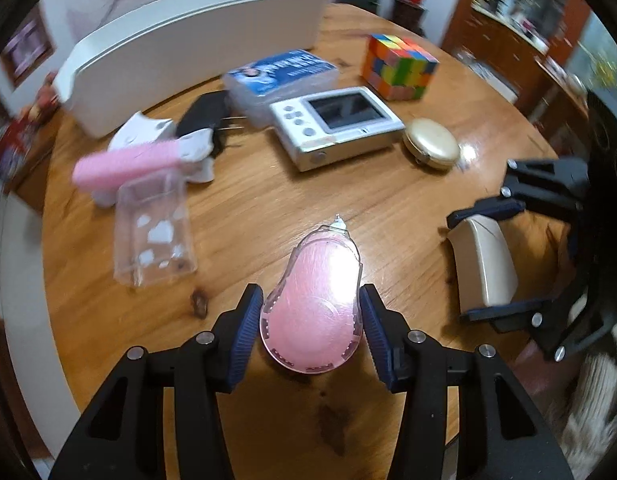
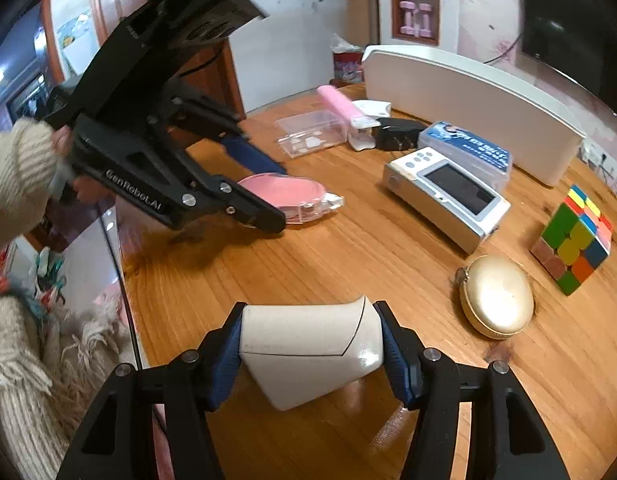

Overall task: Organize rigid objects
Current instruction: 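Carry the pouch and pink compact over the white bin with both tools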

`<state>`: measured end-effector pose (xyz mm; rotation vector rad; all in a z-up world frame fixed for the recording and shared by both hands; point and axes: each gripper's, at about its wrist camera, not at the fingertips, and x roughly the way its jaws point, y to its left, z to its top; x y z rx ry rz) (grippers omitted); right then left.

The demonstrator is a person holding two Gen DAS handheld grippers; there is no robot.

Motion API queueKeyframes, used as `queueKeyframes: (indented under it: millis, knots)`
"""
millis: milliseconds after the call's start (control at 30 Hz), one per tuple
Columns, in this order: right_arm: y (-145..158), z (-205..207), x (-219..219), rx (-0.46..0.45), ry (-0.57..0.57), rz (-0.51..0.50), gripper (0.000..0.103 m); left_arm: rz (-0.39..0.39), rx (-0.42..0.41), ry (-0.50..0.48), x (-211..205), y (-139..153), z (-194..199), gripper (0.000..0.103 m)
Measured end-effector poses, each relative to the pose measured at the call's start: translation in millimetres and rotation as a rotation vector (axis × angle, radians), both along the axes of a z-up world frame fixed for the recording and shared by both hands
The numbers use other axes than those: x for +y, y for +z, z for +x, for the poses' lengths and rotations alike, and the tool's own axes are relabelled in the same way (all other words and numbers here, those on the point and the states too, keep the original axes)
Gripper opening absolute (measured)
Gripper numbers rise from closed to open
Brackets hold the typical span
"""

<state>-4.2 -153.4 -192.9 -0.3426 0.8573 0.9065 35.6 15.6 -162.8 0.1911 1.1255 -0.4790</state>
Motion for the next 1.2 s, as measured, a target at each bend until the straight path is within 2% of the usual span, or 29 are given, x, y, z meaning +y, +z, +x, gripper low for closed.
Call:
queueKeyframes:
  millis: [167, 333, 500, 633, 833, 933, 1033, 1200]
  knots:
    - [8.8, -1.8, 0.7, -0.024, -0.039, 0.012, 0.061, -0.044, -0.048, 0.063, -2.0, 23.7, -16.6, 0.053]
    - [23.1, -5.7, 2.9, -0.063, -0.077, 0.01, 0.062, -0.035, -0.089, 0.096, -13.3, 49.9, -25.8, 0.053]
    - [47.2, -7.4, -1.2, -0.1, -0.127, 0.013, 0.062, -0.053, -0.126, 0.133, -21.8, 73.2, -15.8, 0.053]
    - [74.6, -3.5, -9.3, -0.133, -0.158, 0.021, 0.062, -0.038, -0.179, 0.16, -22.3, 101.0, -1.4, 0.053]
    - [139.6, 28.2, -16.3, -0.226, -0.248, 0.027, 0.062, 0.012, -0.279, 0.216, -17.2, 159.1, 39.5, 0.053]
    - [183.5, 58.3, -19.8, -0.228, -0.323, 0.073, 0.062, 0.015, -0.326, 0.276, -7.6, 195.2, 72.5, 0.053]
    - [227.0, 84.2, -19.8, -0.271, -0.389, 0.116, 0.062, 0.019, -0.363, 0.343, 1.7, 224.4, 103.7, 0.053]
    - [278.5, 135.9, -8.5, -0.301, -0.476, 0.15, 0.062, 0.031, -0.404, 0.438, 14.2, 247.9, 156.3, 0.053]
